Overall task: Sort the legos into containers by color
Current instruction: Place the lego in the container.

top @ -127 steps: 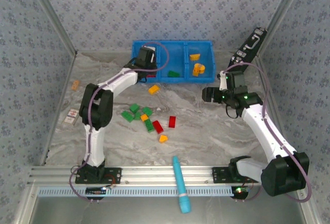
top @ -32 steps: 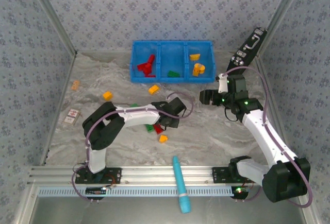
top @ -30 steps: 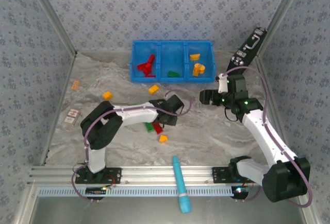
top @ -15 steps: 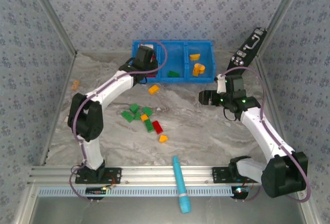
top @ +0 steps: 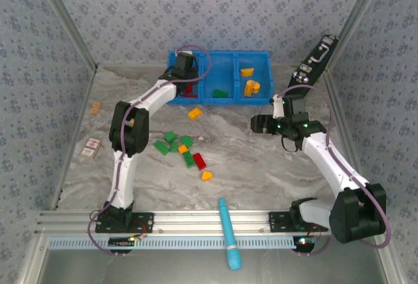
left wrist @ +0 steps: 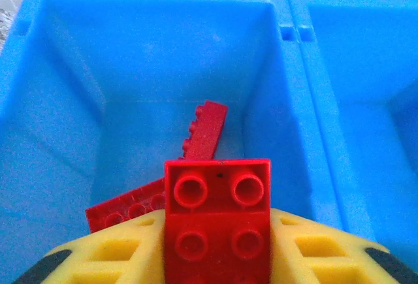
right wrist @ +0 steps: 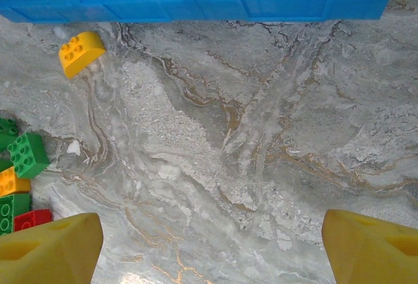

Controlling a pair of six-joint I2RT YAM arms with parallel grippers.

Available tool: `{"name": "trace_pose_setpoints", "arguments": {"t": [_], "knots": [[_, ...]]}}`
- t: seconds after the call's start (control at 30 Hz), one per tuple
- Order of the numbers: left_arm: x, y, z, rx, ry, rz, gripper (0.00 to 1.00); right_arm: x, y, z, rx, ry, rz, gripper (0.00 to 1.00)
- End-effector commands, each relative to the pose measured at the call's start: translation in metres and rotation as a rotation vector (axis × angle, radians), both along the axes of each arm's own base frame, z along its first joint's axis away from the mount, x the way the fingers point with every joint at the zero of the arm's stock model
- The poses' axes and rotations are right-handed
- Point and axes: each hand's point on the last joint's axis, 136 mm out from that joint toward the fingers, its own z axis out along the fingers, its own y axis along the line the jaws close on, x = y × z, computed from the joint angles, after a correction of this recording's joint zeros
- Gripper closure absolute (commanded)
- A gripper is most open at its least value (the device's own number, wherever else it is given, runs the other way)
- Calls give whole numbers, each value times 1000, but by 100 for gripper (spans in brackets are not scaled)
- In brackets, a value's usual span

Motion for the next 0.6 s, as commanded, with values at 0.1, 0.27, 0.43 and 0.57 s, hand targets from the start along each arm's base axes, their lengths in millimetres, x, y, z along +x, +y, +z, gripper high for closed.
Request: {"name": "trace_pose_setpoints", "arguments": {"t": [0.1,0.27,0.43,0.57], "knots": [[-2,-1,30,47,-29,-40,50,4,0,-17,-14,37,-2,11],[-23,8,78,108,-78,-102,43,8,0,-17,-17,35,-3,11],[-64,55,123,252,-112,-61,40,11,0,-14,-19,24,-4,11],[-105,119,123,265,-42,53,38,17,4,-17,-16,30,4,11]]}}
